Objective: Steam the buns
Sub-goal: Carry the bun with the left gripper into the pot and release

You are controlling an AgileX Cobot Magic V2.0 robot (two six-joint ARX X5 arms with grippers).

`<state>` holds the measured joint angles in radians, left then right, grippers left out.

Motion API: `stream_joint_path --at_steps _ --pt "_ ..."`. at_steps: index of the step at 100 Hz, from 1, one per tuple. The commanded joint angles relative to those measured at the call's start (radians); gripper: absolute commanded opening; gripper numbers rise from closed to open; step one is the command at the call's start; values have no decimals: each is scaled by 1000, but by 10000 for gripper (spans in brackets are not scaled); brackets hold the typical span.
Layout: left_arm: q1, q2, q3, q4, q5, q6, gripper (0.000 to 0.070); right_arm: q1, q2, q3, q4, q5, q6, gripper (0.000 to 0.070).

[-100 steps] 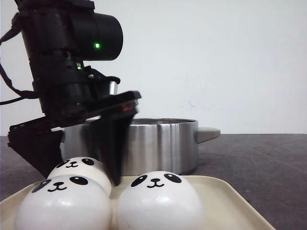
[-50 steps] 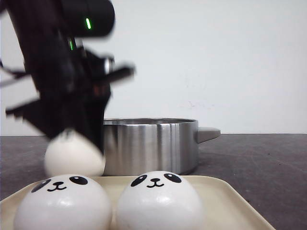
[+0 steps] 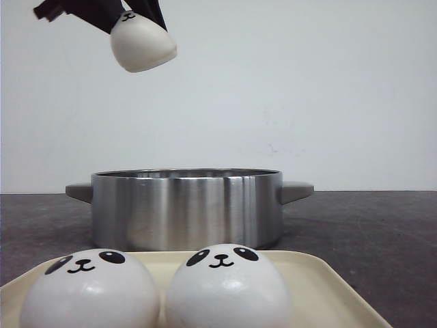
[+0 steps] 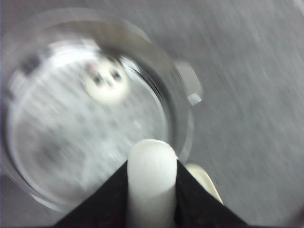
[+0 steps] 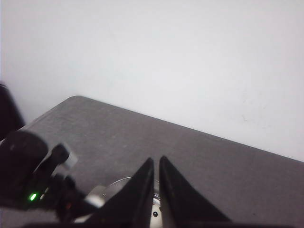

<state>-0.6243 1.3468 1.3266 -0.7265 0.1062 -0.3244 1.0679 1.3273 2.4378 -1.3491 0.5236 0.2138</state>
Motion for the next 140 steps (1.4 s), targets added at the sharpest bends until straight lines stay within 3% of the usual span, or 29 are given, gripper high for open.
stream_joint_path --at_steps 1,15,38,81,87,101,109,133,140 --pt "15 66 60 -9 -2 58 0 13 14 22 -69 0 -5 13" --pt "76 203 161 -16 -3 110 0 13 19 22 -69 0 -5 13" --pt "132 416 219 41 -13 111 0 13 21 21 -69 0 -5 13" --pt "143 628 219 141 -12 155 7 13 21 19 -73 0 15 13" --pt "143 636 219 140 -12 153 94 13 21 14 -73 -1 16 13" --pt "143 637 219 144 -13 148 403 13 21 6 -74 -3 23 13" --pt "143 637 219 142 -13 148 516 17 21 2 -74 -3 24 13" --pt "145 636 243 120 -13 148 681 17 25 -8 -74 -3 22 13" --pt "145 636 277 95 -12 148 688 17 24 -26 -74 -3 22 13"
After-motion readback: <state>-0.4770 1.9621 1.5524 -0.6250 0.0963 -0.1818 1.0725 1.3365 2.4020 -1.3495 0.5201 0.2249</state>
